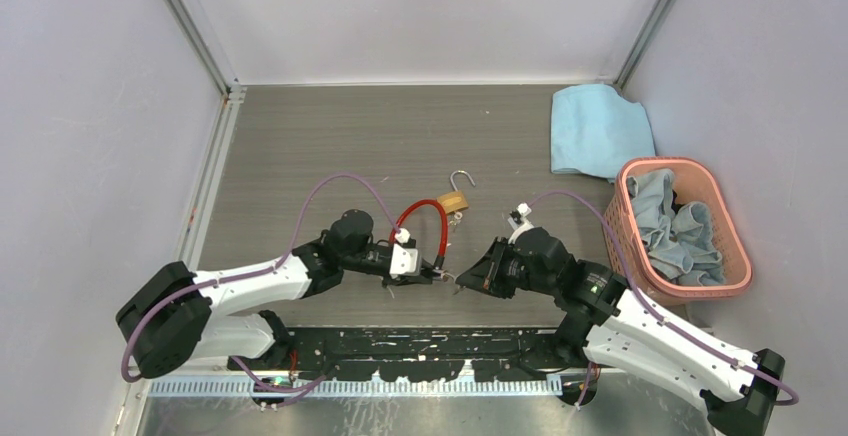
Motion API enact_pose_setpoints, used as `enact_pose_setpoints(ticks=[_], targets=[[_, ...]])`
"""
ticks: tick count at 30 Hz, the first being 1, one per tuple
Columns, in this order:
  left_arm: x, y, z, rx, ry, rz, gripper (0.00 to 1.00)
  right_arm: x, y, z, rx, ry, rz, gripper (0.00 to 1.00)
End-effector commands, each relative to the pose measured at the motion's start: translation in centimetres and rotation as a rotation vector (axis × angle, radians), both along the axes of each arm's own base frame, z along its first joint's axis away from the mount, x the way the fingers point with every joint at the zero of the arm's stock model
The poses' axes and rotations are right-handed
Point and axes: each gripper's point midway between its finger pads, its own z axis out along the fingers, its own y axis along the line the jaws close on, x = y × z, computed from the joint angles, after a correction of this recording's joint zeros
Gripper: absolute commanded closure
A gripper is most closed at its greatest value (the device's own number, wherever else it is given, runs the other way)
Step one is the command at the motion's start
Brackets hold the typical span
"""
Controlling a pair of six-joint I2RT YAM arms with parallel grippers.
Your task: Unlock with the key
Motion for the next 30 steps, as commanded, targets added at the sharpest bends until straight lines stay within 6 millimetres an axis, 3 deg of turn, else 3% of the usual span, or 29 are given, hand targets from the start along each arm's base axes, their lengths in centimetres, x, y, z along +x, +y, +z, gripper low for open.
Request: enact_pose_setpoints(ticks=[1, 30], targets=[[0.64, -1.08, 2.45, -0.093, -0.097, -0.014, 1.0, 0.57, 0.03, 0.96, 0.023, -0.031, -0.024, 0.99], [1.11, -1.44, 1.73, -0.079, -0.102, 0.0, 1.0, -0.07, 0.23, 0.65, 0.028, -0.009, 0.006, 0.99]])
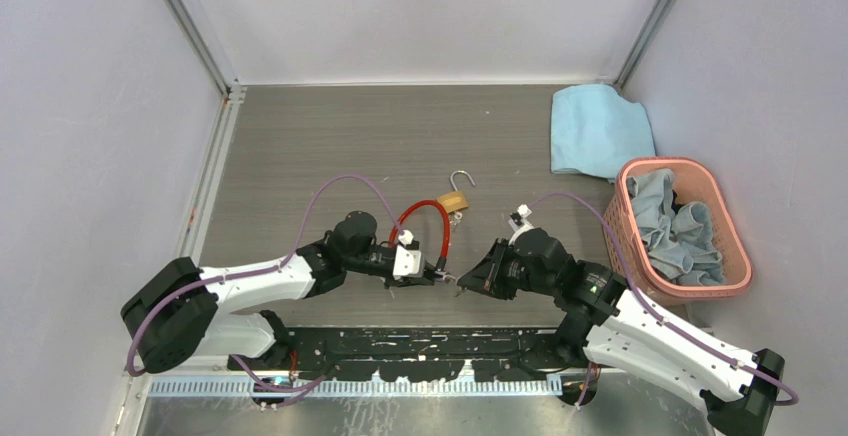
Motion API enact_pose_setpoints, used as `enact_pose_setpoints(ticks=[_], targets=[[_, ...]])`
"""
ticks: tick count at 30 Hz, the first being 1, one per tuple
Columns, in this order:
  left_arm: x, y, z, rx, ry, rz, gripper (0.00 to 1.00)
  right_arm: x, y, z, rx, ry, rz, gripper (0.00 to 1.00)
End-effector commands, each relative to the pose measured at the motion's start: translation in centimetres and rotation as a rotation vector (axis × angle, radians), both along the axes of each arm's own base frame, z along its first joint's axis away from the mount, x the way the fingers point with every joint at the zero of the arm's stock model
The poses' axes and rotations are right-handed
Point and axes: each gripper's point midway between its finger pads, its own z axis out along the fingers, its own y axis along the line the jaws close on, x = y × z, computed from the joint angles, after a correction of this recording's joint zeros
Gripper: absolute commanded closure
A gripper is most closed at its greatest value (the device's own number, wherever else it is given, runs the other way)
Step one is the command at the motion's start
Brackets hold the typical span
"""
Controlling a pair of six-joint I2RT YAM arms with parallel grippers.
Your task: Unlock with the key
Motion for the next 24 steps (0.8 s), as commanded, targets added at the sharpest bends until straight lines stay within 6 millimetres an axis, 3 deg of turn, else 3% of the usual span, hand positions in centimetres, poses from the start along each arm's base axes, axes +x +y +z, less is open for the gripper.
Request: enact_pose_setpoints(ticks=[1, 24], targets=[[1.0, -1.1, 2.3, -0.088, -0.103, -0.002, 1.0, 0.2, 0.4, 1.1, 0.043, -0.024, 0.004, 0.99], [0.4, -1.0, 2.7, -0.107, -0.105, -0.029, 1.0, 0.5, -0.1, -0.1, -0.029, -0.038, 0.001, 0.99]])
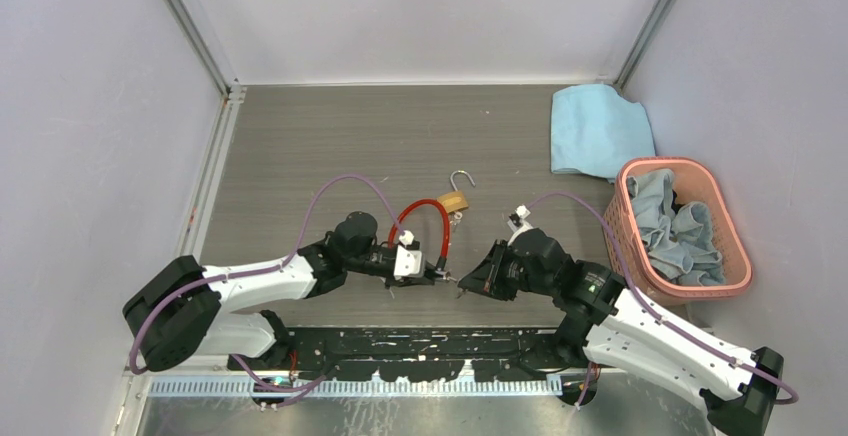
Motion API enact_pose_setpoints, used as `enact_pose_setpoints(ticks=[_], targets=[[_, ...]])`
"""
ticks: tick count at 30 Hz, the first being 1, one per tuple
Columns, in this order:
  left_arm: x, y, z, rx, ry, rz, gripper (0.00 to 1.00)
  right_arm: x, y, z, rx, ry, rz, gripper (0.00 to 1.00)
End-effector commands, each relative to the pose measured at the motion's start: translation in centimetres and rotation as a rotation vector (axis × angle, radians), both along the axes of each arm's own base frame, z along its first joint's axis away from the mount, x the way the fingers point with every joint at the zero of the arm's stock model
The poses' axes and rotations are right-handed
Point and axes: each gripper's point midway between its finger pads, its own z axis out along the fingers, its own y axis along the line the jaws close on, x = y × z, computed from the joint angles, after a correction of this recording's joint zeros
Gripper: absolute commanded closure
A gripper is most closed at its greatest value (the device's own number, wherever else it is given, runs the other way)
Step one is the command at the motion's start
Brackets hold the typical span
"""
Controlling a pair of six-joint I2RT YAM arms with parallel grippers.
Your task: Unlock with the key
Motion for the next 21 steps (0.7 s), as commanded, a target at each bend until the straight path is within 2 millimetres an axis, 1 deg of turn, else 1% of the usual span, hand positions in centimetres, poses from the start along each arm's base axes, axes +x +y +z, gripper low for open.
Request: enact_pose_setpoints(ticks=[1, 4, 11, 21], targets=[[0.1, -0.9, 3.1, -0.111, -0.1, -0.044, 1.0, 0.6, 0.1, 0.6, 0.003, -0.039, -0.006, 0.99], [0.0, -1.0, 3.1, -0.108, -0.096, -0.045, 1.0, 0.6, 0.3, 0.6, 0.005, -0.04, 0.001, 0.99], [0.1, -1.2, 2.8, -0.098, -0.089, -0.048, 1.0, 0.6, 0.5, 1.7, 0.022, -0.064, 0.015, 0.99], [0.0, -1.5, 2.3, -0.087, -0.081, -0.053, 1.0, 0.7, 0.7, 2.1, 0.034, -0.075, 0.023, 0.99]])
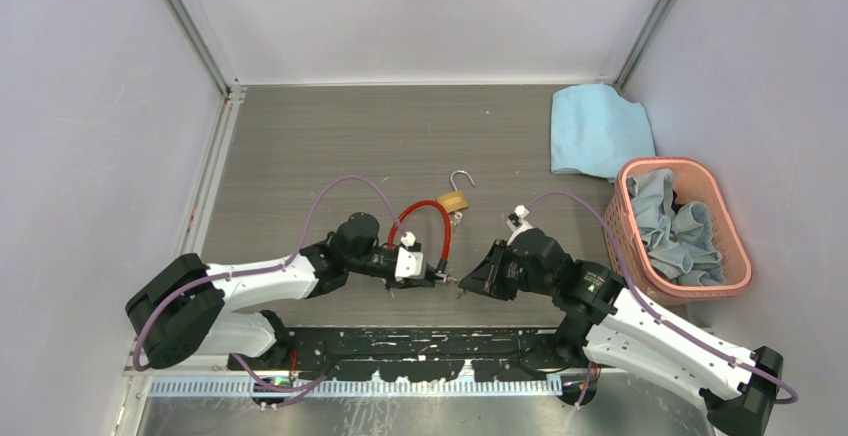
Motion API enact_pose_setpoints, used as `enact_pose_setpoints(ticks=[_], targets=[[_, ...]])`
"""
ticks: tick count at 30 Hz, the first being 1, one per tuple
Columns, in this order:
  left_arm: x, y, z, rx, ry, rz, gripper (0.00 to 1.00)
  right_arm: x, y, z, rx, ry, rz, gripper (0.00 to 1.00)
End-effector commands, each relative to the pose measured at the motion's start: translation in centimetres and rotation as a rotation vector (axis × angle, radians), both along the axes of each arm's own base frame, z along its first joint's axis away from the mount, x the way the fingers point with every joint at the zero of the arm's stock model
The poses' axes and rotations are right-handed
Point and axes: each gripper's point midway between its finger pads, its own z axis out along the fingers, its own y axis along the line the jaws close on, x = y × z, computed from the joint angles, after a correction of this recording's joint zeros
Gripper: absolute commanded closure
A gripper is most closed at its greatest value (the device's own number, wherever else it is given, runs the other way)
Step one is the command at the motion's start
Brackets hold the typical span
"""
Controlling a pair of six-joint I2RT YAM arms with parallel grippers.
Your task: Unlock with the key
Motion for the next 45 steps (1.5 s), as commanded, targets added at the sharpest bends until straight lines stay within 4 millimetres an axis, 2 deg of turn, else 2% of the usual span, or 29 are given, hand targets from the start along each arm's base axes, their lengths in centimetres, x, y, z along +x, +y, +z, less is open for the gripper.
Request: enact_pose_setpoints(ticks=[1, 10, 21, 31, 45], targets=[[0.5, -1.4, 2.9, -0.099, -0.092, -0.037, 1.0, 0.7, 0.8, 2.4, 0.051, -0.061, 0.005, 0.99], [0.8, -1.6, 3.5, -0.111, -0.103, -0.024, 1.0, 0.5, 0.5, 1.6, 0.038, -0.041, -0.002, 0.99], [1.3, -1.6, 3.3, -0.104, -0.112, 0.0, 1.0, 0.3, 0.3, 1.6, 0.041, -0.034, -0.003, 0.99], [1.2, -1.6, 3.2, -0.104, -0.11, -0.001, 1.0, 0.4, 0.0, 0.7, 0.014, -0.03, -0.011, 0.99], [1.4, -1.7, 3.5, -0.107, -0.116, 0.003, 1.0, 0.3, 0.1, 0.3, 0.006, -0.022, -0.002, 0.99]])
